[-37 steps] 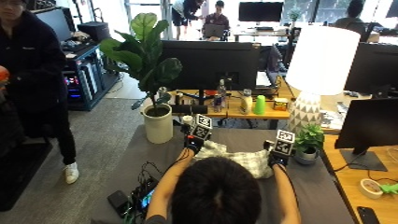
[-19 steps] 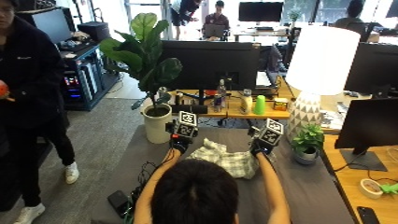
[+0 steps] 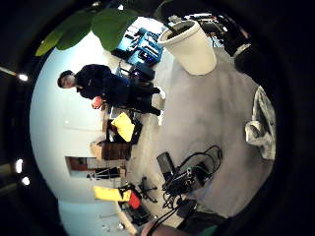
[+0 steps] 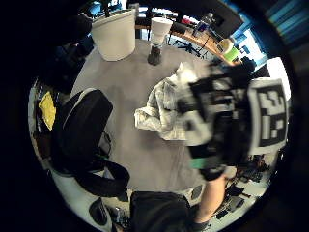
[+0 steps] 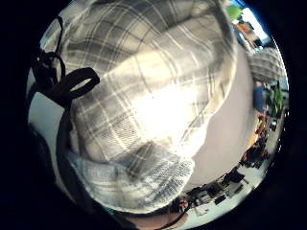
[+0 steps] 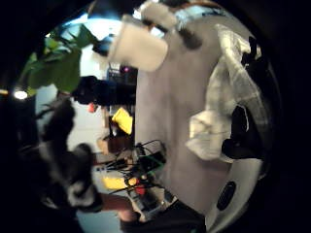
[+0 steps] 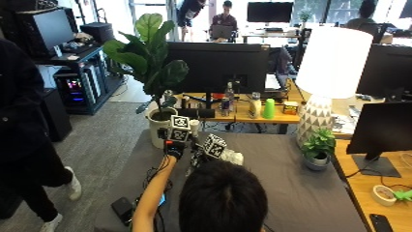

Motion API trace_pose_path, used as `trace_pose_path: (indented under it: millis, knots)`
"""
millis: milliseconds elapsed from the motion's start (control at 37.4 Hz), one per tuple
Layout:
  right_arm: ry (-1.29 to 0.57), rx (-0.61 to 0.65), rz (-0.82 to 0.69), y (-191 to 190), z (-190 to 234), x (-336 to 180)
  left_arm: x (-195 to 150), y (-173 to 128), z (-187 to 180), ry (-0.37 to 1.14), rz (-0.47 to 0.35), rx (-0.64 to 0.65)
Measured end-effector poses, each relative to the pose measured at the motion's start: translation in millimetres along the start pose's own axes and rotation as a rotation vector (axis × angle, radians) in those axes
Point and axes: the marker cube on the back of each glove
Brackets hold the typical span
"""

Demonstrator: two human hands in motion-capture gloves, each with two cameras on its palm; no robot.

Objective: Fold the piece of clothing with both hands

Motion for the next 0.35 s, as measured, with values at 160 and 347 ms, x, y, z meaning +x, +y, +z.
trace_pose_path:
  millis: [160,347]
  knots:
    - [-0.237,-0.086,-0.192,18.6,-2.2,-11.3,-25.5,-3.6,8.3,0.029,-0.081,-0.004]
    - [-0.305,0.123,-0.350,37.0,-98.7,29.0,-27.3,-4.6,5.8,0.008,-0.088,0.013]
